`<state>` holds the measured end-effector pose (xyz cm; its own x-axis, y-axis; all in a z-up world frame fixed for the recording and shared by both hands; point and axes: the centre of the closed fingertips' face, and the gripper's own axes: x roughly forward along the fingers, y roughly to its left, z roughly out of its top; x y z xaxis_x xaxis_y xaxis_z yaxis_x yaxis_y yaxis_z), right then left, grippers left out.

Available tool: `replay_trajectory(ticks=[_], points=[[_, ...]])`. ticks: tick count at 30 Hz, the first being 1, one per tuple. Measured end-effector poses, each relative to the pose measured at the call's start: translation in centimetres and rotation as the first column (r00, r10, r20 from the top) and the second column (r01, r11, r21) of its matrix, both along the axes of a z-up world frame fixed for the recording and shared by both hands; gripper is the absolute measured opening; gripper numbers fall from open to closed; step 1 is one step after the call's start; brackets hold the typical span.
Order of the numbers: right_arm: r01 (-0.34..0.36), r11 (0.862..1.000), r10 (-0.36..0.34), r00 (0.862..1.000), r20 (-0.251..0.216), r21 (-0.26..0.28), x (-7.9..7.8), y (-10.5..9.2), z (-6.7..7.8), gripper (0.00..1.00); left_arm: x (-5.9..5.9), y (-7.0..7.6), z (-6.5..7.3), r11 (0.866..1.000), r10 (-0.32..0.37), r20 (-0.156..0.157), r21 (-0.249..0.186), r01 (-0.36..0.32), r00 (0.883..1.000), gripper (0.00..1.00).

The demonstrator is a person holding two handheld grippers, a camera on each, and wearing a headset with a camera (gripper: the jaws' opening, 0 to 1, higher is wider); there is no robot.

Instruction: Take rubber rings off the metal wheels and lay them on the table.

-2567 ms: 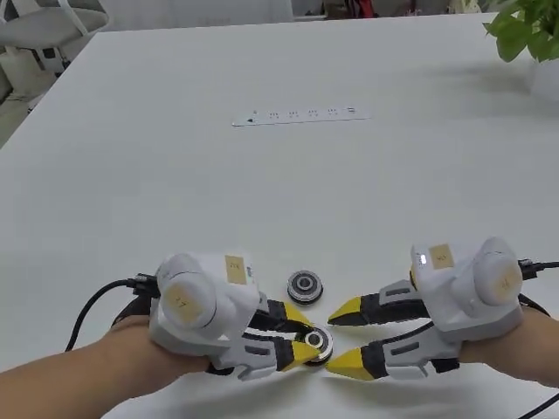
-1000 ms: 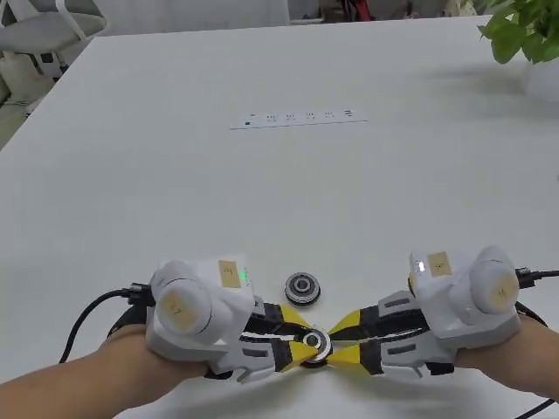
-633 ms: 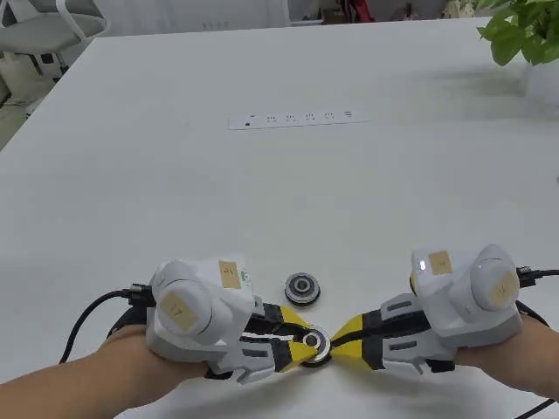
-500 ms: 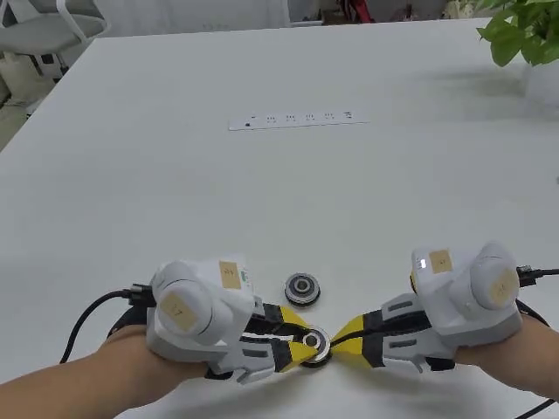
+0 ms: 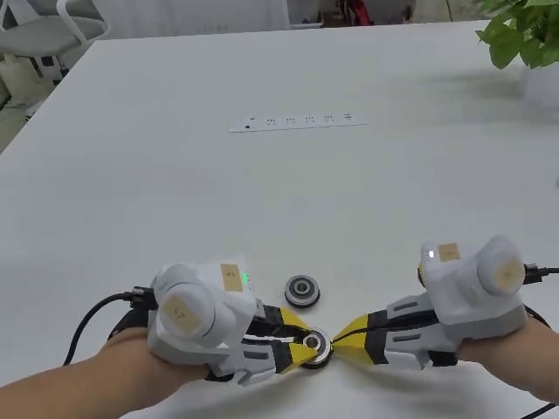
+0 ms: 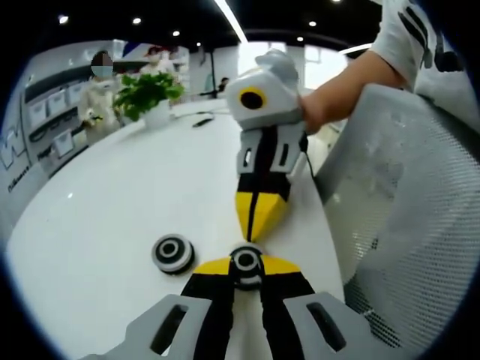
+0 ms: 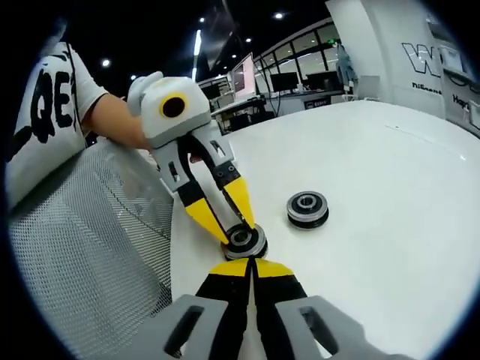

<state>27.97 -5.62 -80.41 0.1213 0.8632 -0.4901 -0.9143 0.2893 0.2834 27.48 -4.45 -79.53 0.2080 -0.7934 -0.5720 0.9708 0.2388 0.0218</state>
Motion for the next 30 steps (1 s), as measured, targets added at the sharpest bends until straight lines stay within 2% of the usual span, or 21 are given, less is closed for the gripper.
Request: replay_trajectory(ticks=[2,3,4,5,7,18,30], points=[[0.025,0.999,-0.024,0.999,-0.032,0.027,0.09,0.06,0.33,0.00,-0.02,-0.02,-0.01,1.000,-0.001,0.003,0.001,0.001,1.000,0.13],[0.050,0.998,-0.047,0.996,-0.072,0.040,0.12,0.03,0.45,0.00,-0.02,-0.02,-0.01,1.000,0.000,0.004,0.001,0.000,1.000,0.13],[0.053,0.998,-0.050,0.996,-0.076,0.044,0.26,0.01,0.45,0.00,0.00,-0.02,-0.02,1.000,0.000,0.005,0.002,0.000,1.000,0.13],[0.069,0.996,-0.064,0.992,-0.107,0.048,0.17,0.02,0.44,0.00,0.01,-0.03,-0.02,1.000,0.000,0.007,0.002,0.000,1.000,0.13],[0.084,0.995,-0.076,0.988,-0.137,0.056,0.34,0.00,0.40,0.00,-0.01,-0.06,-0.02,1.000,0.001,0.009,0.004,-0.001,1.000,0.13],[0.115,0.990,-0.098,0.975,-0.198,0.077,0.27,0.17,0.69,0.00,-0.01,-0.18,0.01,1.000,0.007,0.011,0.009,-0.007,1.000,0.12],[0.109,0.990,-0.087,0.972,-0.217,0.092,0.07,0.62,0.94,0.00,0.02,-0.14,-0.02,1.000,0.013,0.002,0.010,-0.013,1.000,0.12]])
